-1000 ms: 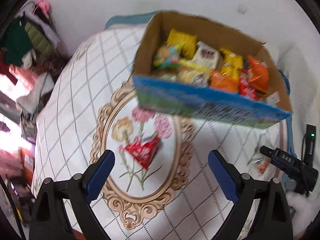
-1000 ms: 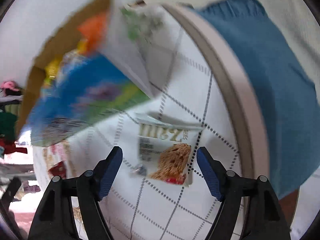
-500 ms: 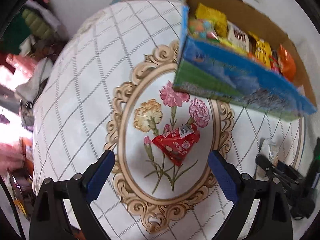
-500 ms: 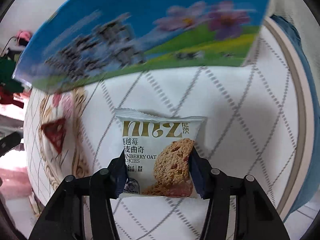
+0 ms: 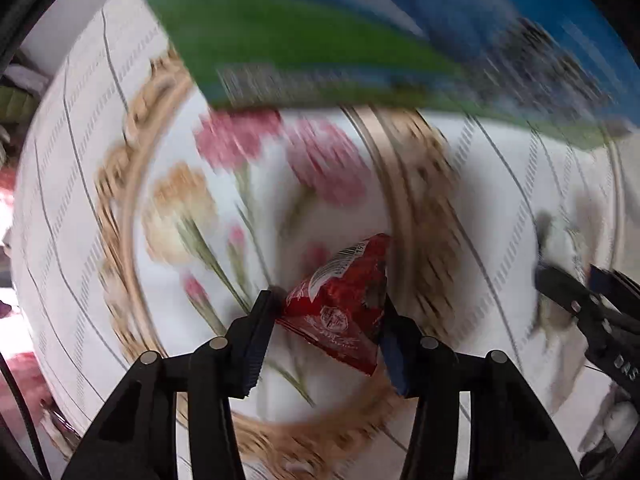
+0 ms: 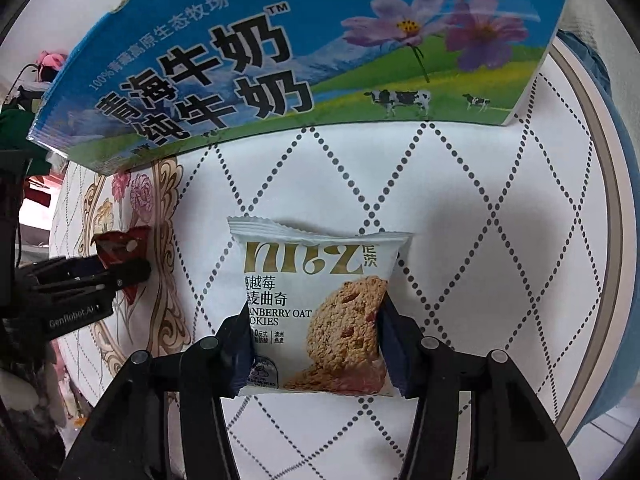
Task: Organize snacks
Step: 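Grasp the red triangular packet with the left tool while the right tool grasps the cranberry oat cookie packet, then carry the red packet and cookie packet into the box and release both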
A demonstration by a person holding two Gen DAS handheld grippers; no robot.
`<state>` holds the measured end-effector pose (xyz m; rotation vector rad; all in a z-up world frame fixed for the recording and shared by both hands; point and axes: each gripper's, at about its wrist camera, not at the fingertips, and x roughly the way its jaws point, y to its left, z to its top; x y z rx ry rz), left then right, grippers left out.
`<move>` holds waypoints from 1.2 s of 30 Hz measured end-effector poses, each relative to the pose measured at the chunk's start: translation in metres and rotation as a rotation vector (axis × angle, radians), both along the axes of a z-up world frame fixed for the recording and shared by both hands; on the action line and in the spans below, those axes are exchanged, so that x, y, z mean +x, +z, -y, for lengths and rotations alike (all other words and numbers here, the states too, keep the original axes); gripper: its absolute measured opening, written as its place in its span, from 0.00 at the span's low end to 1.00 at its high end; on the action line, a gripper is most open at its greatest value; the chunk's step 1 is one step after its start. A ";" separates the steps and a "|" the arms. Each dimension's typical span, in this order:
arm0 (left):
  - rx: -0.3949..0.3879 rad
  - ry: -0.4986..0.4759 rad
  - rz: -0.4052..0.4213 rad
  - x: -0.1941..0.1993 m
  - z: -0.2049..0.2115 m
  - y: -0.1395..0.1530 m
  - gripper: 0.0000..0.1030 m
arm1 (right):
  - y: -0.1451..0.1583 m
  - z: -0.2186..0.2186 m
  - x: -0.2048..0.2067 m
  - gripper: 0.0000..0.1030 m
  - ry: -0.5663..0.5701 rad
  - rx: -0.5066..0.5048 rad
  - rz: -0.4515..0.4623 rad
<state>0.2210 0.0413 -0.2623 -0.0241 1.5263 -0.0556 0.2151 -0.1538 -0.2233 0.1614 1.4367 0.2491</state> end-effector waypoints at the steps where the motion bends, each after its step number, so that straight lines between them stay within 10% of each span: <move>1: -0.011 0.011 -0.012 -0.010 0.003 0.000 0.45 | 0.001 -0.001 -0.001 0.54 0.002 0.008 -0.010; 12: -0.083 0.113 -0.082 -0.062 0.014 -0.020 0.45 | 0.000 -0.003 -0.067 0.53 0.144 -0.038 -0.109; 36: -0.223 0.208 -0.151 -0.049 -0.047 -0.035 0.59 | -0.023 -0.016 -0.062 0.71 0.098 -0.056 -0.127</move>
